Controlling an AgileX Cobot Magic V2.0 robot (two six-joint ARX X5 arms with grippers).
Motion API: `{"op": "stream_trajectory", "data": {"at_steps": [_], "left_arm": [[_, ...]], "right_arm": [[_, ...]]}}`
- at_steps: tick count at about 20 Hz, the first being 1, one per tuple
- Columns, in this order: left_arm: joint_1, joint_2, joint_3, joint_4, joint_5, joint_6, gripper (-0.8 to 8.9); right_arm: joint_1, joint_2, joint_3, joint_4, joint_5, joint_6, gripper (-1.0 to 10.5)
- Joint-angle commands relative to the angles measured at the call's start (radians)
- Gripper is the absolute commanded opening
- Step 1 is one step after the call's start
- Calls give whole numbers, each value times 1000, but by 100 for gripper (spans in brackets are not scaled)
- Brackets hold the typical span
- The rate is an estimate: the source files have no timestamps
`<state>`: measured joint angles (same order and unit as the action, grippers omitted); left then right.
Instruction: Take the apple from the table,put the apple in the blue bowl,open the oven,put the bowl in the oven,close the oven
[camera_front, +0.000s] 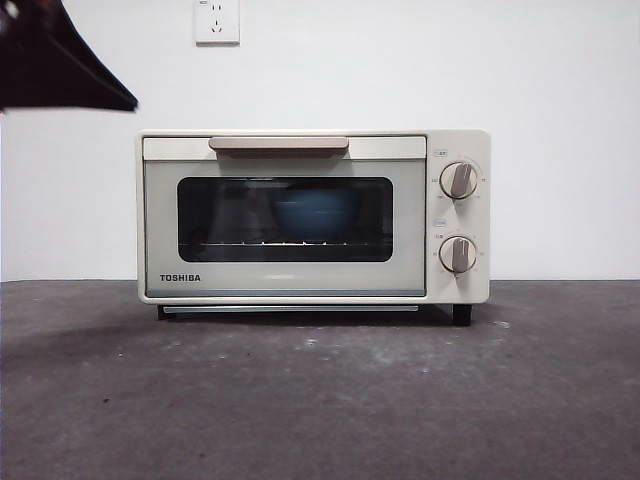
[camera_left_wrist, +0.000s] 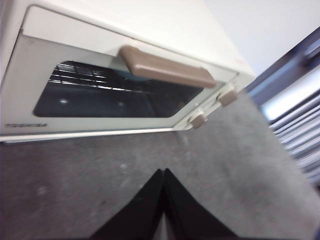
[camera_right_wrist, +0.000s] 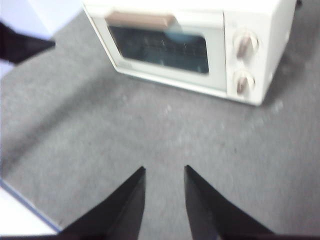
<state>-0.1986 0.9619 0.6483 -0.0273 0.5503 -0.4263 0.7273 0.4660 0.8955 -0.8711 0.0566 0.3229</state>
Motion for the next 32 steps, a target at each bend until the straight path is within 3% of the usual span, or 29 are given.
{"op": "stream_trajectory", "data": {"at_steps": [1,7,10,12,15,32], "left_arm": [[-46,-103,14,-111,-102,103,7],[-127,-296,14,-307,-261,157,7],[-143,-360,14,-373,-293,158,7],[-146,-393,14,-406,-298,160,7],[-146,-428,14,-437,-298,161,7],[-146,-446,14,-437,-298,159,7]], "right_arm": [[10,3,-13,58,-2,-53,126],[10,2,-111,180,-26,-78,126],[10,2,-177,249,-51,-78,126],[10,2,-214,303,-72,-77,119],[11,2,-259,389,-96,-77,7],[11,2,-279,554,-22,-73,5]]}}
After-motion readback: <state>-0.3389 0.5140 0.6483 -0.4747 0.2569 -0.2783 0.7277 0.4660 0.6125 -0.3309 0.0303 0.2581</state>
